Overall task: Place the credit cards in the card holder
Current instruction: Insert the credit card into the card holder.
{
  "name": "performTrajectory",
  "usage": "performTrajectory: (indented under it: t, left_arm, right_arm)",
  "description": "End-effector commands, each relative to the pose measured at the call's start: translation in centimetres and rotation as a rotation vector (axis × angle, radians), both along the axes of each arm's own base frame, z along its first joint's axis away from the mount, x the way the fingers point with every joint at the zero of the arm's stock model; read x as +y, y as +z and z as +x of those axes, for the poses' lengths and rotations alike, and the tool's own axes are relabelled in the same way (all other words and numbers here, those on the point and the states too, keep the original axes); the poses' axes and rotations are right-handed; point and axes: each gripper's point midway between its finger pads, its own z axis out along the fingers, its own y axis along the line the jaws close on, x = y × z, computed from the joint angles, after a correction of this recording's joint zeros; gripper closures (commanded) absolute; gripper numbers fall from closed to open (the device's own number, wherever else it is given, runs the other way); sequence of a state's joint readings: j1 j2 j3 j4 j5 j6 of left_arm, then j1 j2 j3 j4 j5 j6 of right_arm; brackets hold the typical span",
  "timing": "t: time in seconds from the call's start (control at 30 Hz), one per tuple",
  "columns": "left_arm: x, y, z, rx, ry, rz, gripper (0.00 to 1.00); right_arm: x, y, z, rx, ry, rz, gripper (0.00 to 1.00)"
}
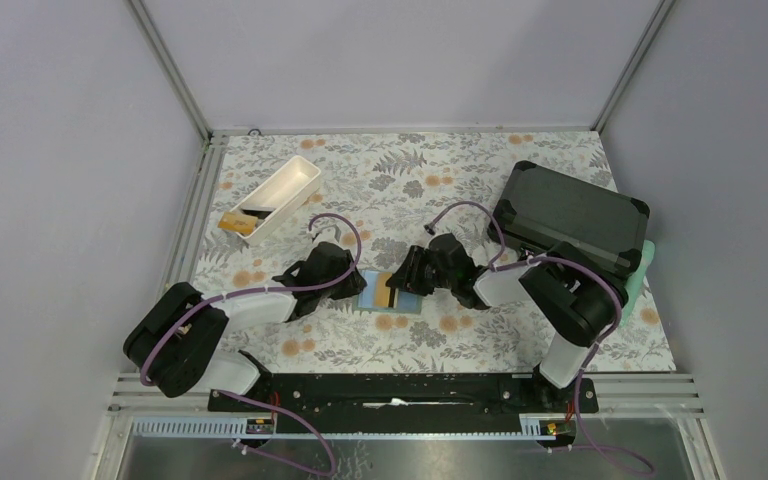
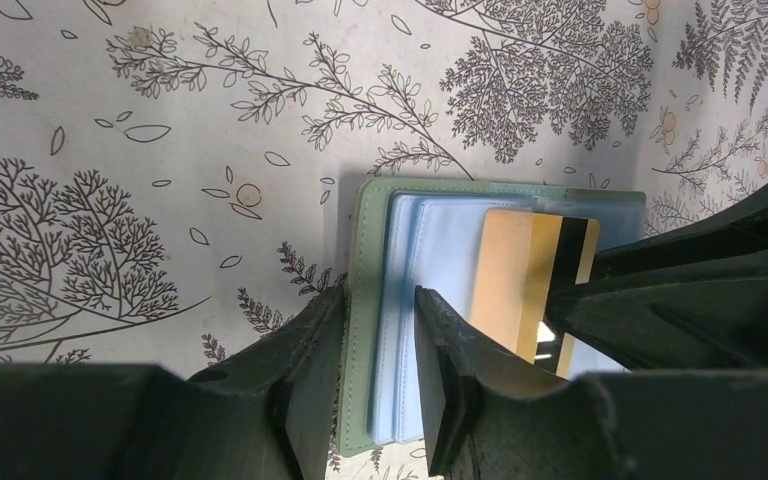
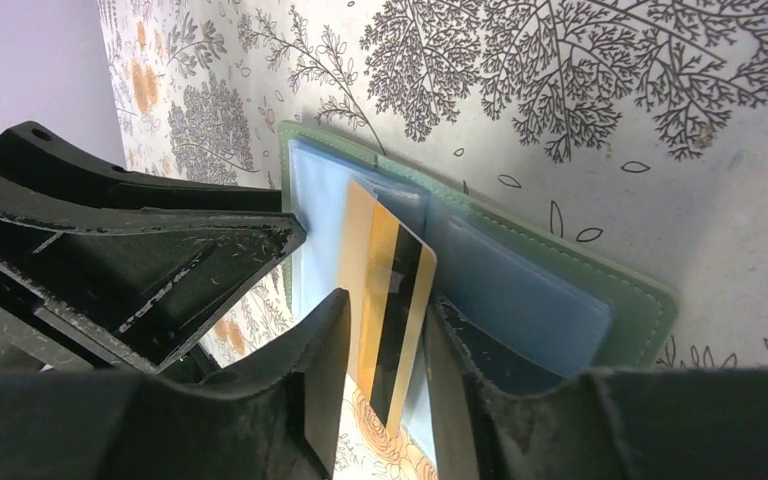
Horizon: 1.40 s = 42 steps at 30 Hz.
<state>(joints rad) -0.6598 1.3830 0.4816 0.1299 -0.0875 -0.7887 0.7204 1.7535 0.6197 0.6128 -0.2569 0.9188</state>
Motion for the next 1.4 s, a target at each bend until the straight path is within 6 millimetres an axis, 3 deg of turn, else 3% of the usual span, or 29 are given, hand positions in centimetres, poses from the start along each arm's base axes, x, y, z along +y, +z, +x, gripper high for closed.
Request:
performTrajectory:
  t: [0.0, 0.2, 0.43, 0.8, 1.13, 1.37]
  left_arm:
    - [1.7, -2.0, -1.9, 0.076, -0.011, 0.091, 0.66]
    - [1.8, -1.6, -1.9, 0.069, -0.007, 0.082, 0.65]
    - [1.1, -0.2, -2.0, 0.046, -0.022, 0.028, 0.62]
    - [-1.0, 3.3, -2.1, -0.004, -0.068, -0.12, 0.44]
    - [-2.0, 2.5, -1.6, 0.021, -0.081, -0.128, 0.4]
    - [-2.0, 1.7, -1.4, 0.027, -0.087, -0.1, 0.44]
  right_arm:
    - [-1.1, 0.1, 0.0, -0.024, -0.005, -0.096, 0.56]
    - [-1.9, 1.2, 0.6, -0.054, -0.016, -0.155, 0.47]
    - [-2.7, 2.1, 0.7, -0.081, -0.013, -0.209, 0.44]
    - [-4.4, 3.7, 0.7, -0.139, -0.026, -0.315, 0.42]
    - [-3.2, 3.7, -0.3, -0.127, 0.011, -0.3, 0.5]
    - [-2.8, 2.6, -0.2, -0.111, 0.013, -0.319, 0.51]
